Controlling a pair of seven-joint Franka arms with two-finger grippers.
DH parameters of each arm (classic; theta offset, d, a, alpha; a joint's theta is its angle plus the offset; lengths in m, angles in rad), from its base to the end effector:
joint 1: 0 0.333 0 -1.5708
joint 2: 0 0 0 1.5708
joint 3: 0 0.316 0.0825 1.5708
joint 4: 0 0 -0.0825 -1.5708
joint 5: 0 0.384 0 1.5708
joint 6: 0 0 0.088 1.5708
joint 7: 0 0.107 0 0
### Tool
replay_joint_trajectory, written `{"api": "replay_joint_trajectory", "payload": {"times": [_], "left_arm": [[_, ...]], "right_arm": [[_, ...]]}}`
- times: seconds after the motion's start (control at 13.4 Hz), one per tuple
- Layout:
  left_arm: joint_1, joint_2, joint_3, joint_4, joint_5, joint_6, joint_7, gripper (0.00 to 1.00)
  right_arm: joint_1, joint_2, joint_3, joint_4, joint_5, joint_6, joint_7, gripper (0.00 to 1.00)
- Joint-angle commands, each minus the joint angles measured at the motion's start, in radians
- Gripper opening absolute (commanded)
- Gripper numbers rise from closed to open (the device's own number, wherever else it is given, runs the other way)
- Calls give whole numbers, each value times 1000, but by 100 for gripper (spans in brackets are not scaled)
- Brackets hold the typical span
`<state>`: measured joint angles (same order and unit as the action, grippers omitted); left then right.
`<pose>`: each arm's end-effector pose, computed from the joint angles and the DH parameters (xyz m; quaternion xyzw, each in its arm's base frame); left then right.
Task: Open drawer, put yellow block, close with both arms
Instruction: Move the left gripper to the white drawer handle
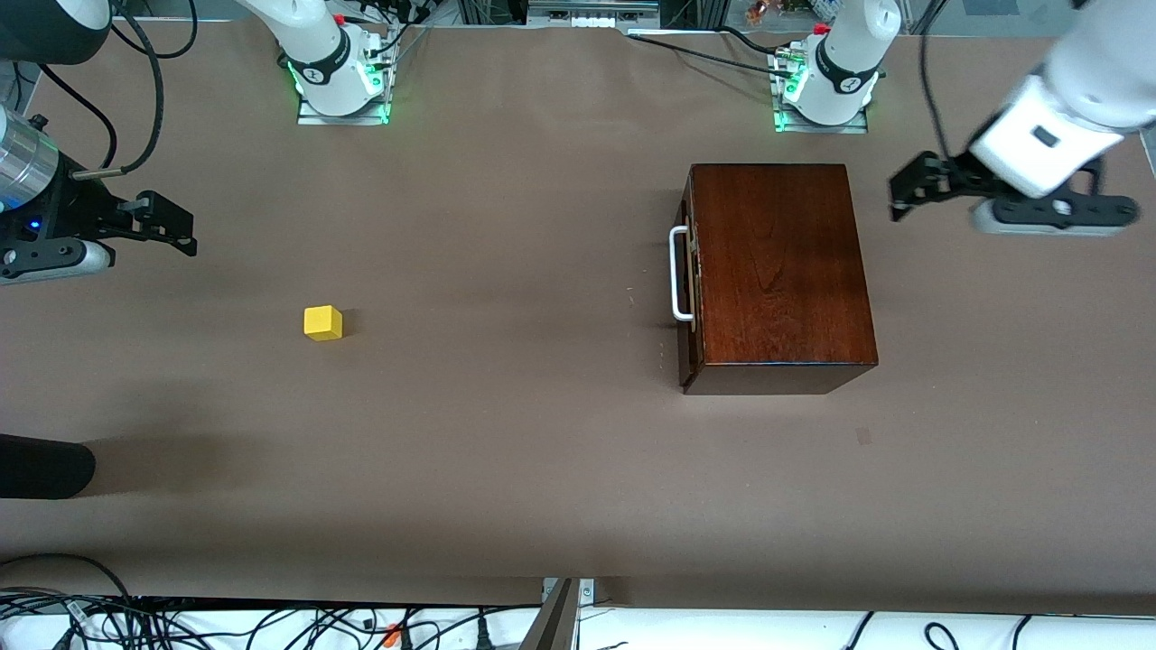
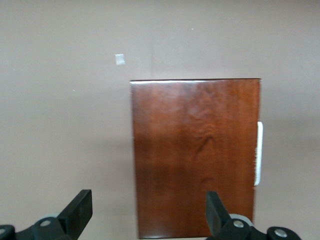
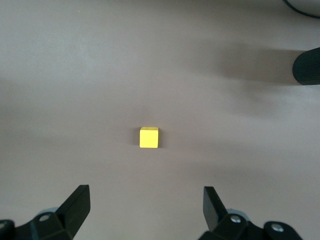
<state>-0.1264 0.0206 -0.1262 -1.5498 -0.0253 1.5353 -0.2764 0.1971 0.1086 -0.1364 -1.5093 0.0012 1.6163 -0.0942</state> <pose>0.5389 -0.1412 0.6200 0.9997 0.0117 -0.0205 0.0089 0.5899 0.0403 0.5959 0.9970 0.0777 -0.0004 0.0068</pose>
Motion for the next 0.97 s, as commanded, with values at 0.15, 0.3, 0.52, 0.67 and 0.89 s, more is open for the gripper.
{"api": "replay_joint_trajectory", "payload": {"times": [0.15,0.3,0.52,0.67,0.89], "left_arm": [[-10,39,-217,4,20,45,-280,100],[-12,70,-338,5,85,52,-409,100],[-36,133,-443,8,146,60,-526,100],[-91,169,-443,8,166,97,-578,100],[-153,243,-443,7,261,146,-682,100]], "right_arm": [[-8,5,5,20,-4,-21,2,100],[-7,5,3,20,-4,-19,2,100],[-7,5,3,20,-4,-19,2,100],[-8,5,3,20,-4,-19,2,100],[-7,5,5,20,-4,-19,1,100]]}}
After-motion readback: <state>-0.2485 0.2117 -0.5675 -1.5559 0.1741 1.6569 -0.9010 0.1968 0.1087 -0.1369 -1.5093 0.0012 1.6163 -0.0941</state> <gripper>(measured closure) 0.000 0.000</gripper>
